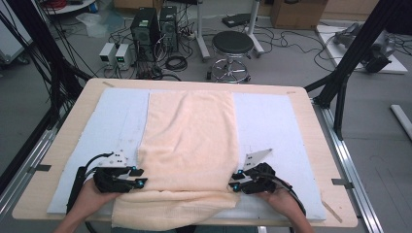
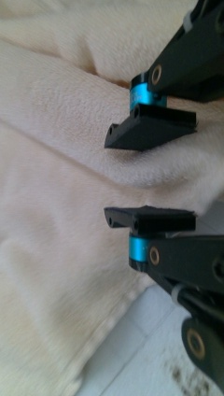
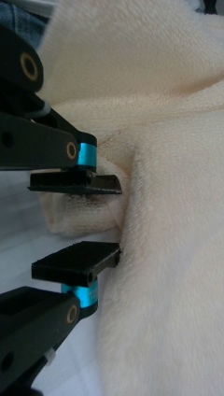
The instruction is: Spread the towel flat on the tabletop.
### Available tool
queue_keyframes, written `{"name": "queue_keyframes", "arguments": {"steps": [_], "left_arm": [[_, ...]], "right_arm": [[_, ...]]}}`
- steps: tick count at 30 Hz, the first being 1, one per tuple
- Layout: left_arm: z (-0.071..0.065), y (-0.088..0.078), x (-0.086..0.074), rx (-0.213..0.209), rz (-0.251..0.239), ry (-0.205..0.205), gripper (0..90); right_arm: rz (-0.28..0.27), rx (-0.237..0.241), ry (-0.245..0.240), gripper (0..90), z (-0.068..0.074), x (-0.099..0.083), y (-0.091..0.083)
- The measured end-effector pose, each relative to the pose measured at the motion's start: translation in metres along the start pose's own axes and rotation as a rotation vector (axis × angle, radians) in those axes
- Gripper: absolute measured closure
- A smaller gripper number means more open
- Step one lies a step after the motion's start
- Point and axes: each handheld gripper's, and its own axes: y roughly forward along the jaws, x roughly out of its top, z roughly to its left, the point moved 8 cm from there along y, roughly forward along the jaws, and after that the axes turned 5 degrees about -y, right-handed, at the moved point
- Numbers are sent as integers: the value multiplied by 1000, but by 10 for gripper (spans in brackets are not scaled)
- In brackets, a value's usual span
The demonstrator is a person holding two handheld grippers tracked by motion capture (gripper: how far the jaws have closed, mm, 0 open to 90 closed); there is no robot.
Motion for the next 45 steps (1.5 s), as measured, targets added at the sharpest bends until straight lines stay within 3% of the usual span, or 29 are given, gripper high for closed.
{"name": "queue_keyframes", "arguments": {"steps": [1,4,10,15,21,25,28,31,35,42,45], "left_arm": [[-2,1,-1,-17,4,-3,700],[-2,0,0,-12,-1,1,772],[-1,-4,10,14,-55,-14,805],[-4,-2,13,7,-62,-12,801],[-3,-4,7,-3,-52,-25,743],[-5,-7,6,-12,-65,-25,620],[-7,-6,4,-19,-60,-22,597],[-9,-1,1,-14,-27,-7,682],[-10,-2,1,-7,-27,-1,794],[-10,-6,6,-9,-66,-15,810],[-10,-4,5,-11,-56,-22,801]], "right_arm": [[-3,10,6,744,1,1,1],[-7,16,3,850,5,-1,-2],[-12,-8,11,857,11,-6,-16],[-37,-26,44,835,13,-13,-27],[-45,-56,36,719,14,-12,-34],[-71,-29,18,659,19,-2,-37],[-55,-4,-3,645,23,0,-27],[-36,19,5,663,24,-1,-15],[-4,8,-3,826,23,-4,-12],[-53,-40,16,841,22,-6,-33],[-48,-41,39,833,23,-12,-34]]}}
